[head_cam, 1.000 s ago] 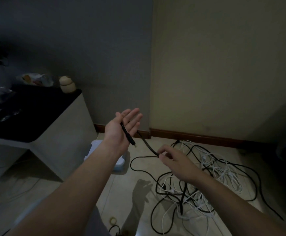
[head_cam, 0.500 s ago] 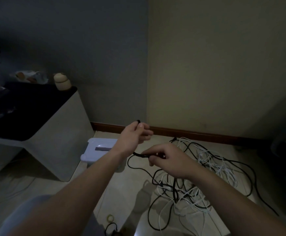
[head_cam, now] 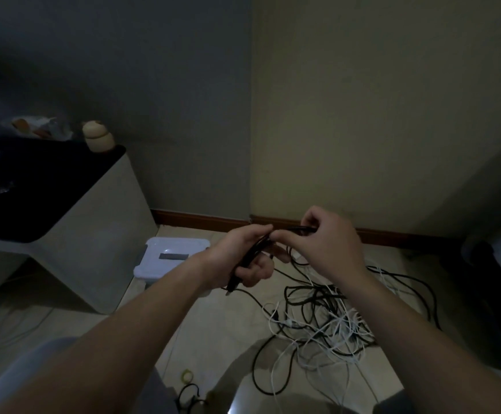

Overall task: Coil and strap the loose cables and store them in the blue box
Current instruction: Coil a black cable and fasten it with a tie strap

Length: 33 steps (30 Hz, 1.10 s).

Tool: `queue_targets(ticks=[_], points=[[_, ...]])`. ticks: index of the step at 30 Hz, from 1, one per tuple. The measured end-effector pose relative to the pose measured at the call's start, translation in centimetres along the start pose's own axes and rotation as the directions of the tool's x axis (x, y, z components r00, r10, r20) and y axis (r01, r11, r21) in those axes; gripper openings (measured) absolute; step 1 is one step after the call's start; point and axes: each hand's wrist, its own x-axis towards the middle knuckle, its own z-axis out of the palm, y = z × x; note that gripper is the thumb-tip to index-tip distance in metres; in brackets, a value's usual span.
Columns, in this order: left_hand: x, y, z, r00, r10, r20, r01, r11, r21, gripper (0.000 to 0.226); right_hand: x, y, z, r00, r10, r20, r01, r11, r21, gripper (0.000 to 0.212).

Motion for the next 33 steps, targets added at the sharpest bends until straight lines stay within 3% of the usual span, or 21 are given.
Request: queue_targets(ticks=[2,7,11,14,18,22,26,33], points=[[-0.2,0.2,0.5,0.998,-0.003,0.067,0.006,0.999,-0.053,0.049,0.2,0.6,0.2,0.999,0.024,0.041,-0.027,0.997,0.066,0.064],[-0.9,0.6,0.9,0.992,0.045,0.119,-0.014,0.969,-0.245,0.036,0.5,2.3,1.2,0.969,-0.066,0.238,-0.062,0.869,0.491,0.018],[-1.3,0.6,0.5,0.994,0.111,-0.019,-0.11,0.933,-0.342,0.031,0.3,3.5,2.4,0.899,0.041,0.436,-0.281,0.818,0.503,0.025],[-1.6,0.9,-0.3,0.981,0.172,-0.088,-0.193,0.889,-0.415,0.031,0.1,4.2,2.9,0.874,0.103,0.476,-0.329,0.845,0.421,0.025],[-2.0,1.4,-1.3,0.959,0.219,-0.181,-0.282,0.814,-0.509,0.032,-1.1,3.6,3.8,0.869,-0.077,0.489,-0.095,0.944,0.317,0.02],[-2.1,1.7,-2.2,0.915,0.209,-0.346,-0.374,0.76,-0.531,0.034,-2.4,2.5,4.4,0.743,-0.112,0.659,-0.059,0.971,0.232,0.041],[-2.0,1.8,-2.2,0.857,0.204,-0.474,-0.465,0.703,-0.538,0.035,-2.4,1.5,3.4,0.642,-0.154,0.751,0.041,0.985,0.167,0.047],[-0.9,1.2,-1.1,0.832,0.257,-0.492,-0.478,0.782,-0.4,0.035,-3.2,-0.5,3.3,0.566,-0.268,0.779,0.247,0.957,0.15,0.045]])
